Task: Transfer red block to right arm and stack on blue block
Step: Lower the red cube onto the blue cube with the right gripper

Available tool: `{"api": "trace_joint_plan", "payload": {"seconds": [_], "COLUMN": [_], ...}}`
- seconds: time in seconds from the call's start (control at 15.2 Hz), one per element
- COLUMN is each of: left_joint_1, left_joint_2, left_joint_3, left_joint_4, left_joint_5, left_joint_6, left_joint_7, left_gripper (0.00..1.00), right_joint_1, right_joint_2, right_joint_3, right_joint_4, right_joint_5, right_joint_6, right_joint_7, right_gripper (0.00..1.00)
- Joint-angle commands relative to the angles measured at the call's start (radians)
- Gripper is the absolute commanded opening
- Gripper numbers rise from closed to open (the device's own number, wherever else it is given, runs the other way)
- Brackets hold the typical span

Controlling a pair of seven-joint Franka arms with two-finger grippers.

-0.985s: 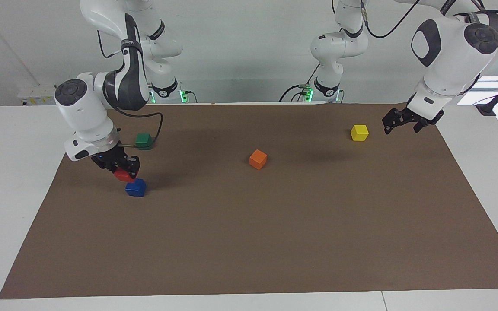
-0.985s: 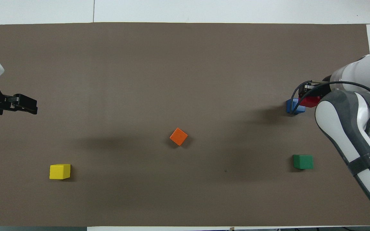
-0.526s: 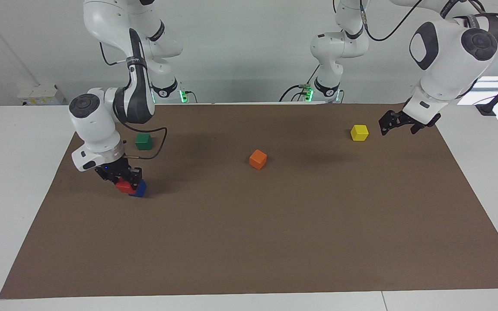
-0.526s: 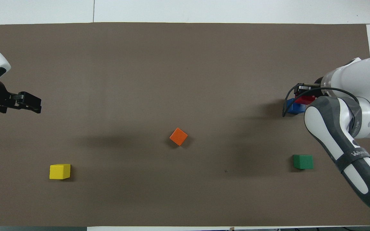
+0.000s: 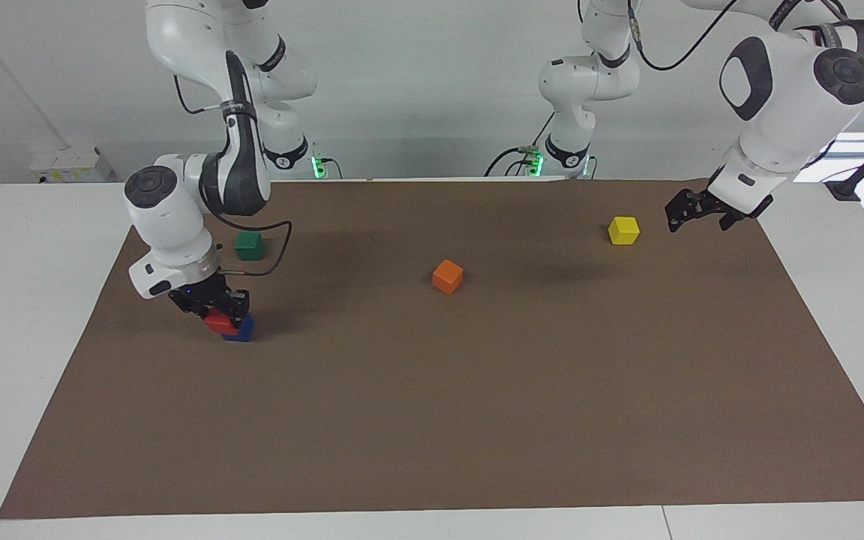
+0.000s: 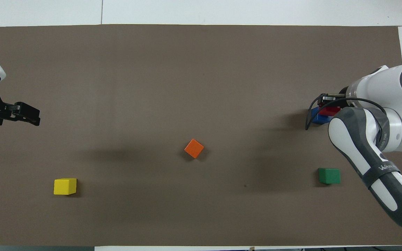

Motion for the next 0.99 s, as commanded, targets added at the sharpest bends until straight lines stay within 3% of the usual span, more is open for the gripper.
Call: {"api": "trace_joint_plan", "payload": {"seconds": [0.0, 0.92], "left_joint_1": [-0.004, 0.002], "left_joint_2": [-0.024, -0.018], "left_joint_3": [-0.001, -0.024], "left_joint_4": [-0.031, 0.037], "left_joint_5": [0.006, 0.001], "left_joint_6": [0.022, 0.100], "left_joint_7": [0.013, 0.021], "left_gripper": [1.00, 1.00], "right_joint_1": [-0.012, -0.015], "right_joint_2": [-0.028, -0.036], "right_joint_3": [0.009, 0.009], "right_joint_4": [-0.037, -0.059], "right_joint_5": [-0.024, -0.024], "right_joint_6": [0.017, 0.020], "right_joint_7": [-0.016, -0.035], "right_gripper": [0.00, 0.00]}}
